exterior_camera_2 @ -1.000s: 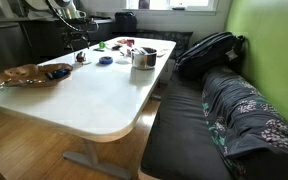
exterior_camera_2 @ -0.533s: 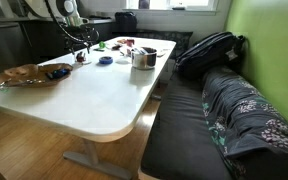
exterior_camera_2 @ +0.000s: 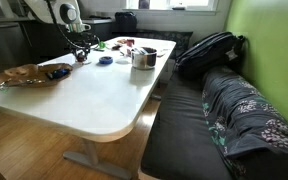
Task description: Put the toy cart on the wooden plate
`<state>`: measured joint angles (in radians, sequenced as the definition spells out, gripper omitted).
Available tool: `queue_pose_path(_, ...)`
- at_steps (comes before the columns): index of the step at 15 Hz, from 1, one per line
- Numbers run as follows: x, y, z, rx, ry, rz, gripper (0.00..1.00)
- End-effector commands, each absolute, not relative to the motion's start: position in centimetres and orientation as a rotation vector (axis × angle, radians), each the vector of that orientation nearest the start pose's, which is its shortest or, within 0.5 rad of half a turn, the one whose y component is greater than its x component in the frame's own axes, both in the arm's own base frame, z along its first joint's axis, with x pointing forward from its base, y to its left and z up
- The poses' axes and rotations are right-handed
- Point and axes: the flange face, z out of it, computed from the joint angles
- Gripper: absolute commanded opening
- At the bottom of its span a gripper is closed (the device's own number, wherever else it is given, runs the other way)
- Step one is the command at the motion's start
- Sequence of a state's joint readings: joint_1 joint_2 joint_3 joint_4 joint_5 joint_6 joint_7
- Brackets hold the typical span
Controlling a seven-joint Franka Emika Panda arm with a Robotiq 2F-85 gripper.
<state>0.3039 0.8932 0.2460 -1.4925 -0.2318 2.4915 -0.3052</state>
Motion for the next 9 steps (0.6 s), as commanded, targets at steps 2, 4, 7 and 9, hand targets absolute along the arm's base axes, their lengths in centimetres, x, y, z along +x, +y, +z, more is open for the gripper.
queue_pose_path(2, 62.8, 36.2, 17.7, -2.687, -1.441, -0.196, 0.27)
queue_pose_path(4, 62.0, 36.8, 19.6, -2.647, -1.504, -0.203, 0.26)
queue_pose_path(7, 60.7, 36.9, 23.2, -2.63, -1.587, -0.178, 0.26)
queue_pose_path(9, 59.3, 36.1, 25.5, -2.674, -1.605, -0.111, 0.26)
